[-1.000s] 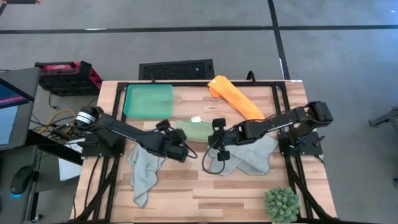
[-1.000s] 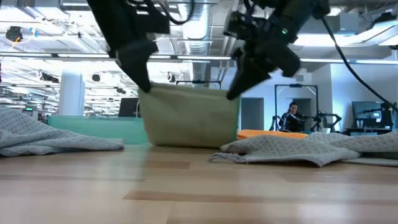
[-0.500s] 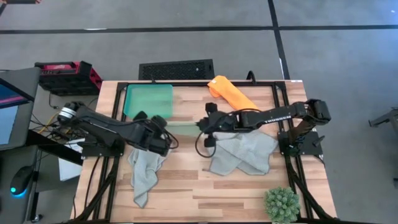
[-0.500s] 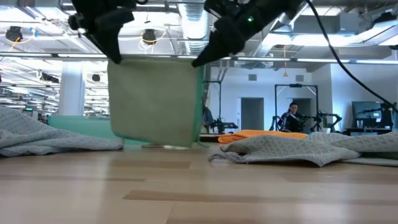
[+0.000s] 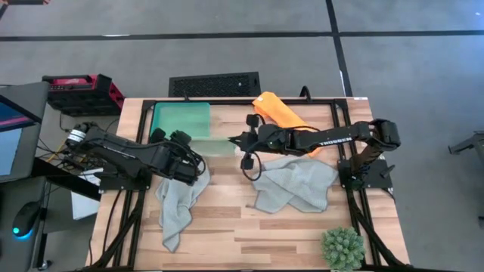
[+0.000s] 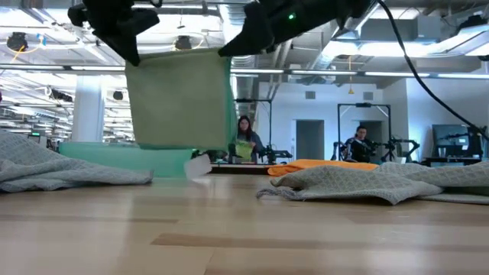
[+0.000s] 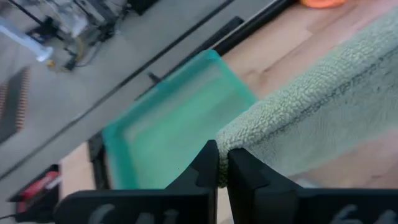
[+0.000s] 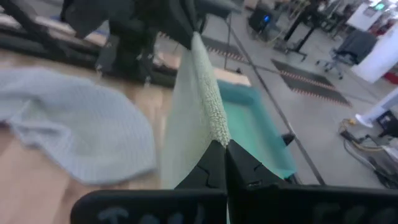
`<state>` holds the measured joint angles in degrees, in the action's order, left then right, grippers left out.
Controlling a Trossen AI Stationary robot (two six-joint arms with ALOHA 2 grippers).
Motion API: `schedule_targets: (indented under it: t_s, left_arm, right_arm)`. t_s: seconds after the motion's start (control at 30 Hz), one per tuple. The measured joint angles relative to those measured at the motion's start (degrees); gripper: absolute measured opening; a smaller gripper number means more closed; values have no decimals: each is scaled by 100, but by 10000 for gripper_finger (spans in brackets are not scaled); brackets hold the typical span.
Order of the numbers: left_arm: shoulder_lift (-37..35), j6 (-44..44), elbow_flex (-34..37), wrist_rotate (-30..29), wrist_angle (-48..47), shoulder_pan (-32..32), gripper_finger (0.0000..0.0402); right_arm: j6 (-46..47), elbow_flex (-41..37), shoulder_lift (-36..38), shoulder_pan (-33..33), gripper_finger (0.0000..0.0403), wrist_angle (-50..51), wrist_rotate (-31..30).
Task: Fold microfiber towels
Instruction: Put the folded green towel into the bin
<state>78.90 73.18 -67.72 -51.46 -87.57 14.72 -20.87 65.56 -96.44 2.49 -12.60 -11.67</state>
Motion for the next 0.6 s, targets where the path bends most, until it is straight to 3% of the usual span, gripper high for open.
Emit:
schedule_targets:
  t_s: [0.23,0.6]
  left_arm:
    - [-79,10,91,-97,-361,-194,0]
    - [-434,241,799,-185,-255,-1061,0]
  right_arm:
    - [-199,456,-750,197,4,-232,-38]
    - [-462,1592,-1578,363,5,-365,-12]
